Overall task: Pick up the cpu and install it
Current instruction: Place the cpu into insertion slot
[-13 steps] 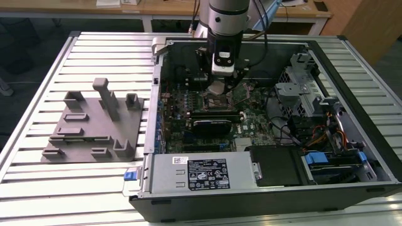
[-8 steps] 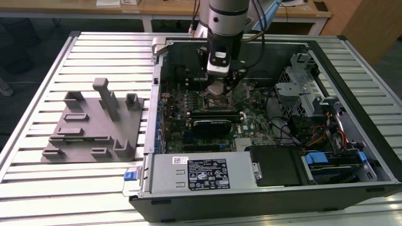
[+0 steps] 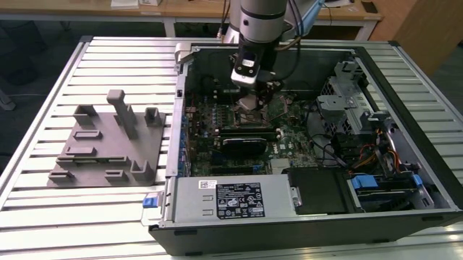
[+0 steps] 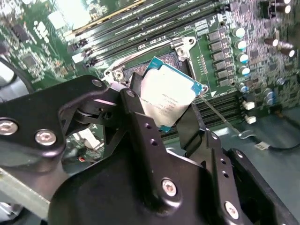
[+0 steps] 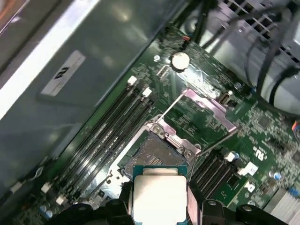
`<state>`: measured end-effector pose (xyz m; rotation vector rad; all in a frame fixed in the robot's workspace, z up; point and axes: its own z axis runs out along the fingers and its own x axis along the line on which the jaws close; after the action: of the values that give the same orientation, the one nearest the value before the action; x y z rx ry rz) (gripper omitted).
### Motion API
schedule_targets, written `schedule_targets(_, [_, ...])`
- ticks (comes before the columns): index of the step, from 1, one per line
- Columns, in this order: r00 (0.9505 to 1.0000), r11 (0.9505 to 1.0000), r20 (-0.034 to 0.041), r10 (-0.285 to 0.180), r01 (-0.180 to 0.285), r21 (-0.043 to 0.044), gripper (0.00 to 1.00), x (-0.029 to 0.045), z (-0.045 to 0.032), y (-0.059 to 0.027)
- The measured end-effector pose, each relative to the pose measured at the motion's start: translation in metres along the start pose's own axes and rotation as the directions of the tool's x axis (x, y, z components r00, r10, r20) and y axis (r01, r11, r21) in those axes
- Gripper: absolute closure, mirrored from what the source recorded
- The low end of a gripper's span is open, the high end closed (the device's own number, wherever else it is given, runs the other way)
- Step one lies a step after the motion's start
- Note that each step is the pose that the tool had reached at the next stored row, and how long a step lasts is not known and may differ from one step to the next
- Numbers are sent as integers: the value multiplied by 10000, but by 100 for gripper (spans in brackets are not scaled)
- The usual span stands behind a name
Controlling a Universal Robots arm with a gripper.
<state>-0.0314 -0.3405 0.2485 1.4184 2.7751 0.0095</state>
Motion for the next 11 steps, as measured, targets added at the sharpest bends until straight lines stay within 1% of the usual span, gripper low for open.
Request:
schedule_targets(2, [9994,9994,6,360,-360,8,46,0,6,0])
schedule_targets(5, [9959,9959,16,902,-902,18,46,0,16,0])
schedule_targets(8, [9894,9894,27,1454,-1454,27,46,1,26,-1])
schedule_targets(11, [9802,9802,39,1981,-1981,37,46,1,31,-1])
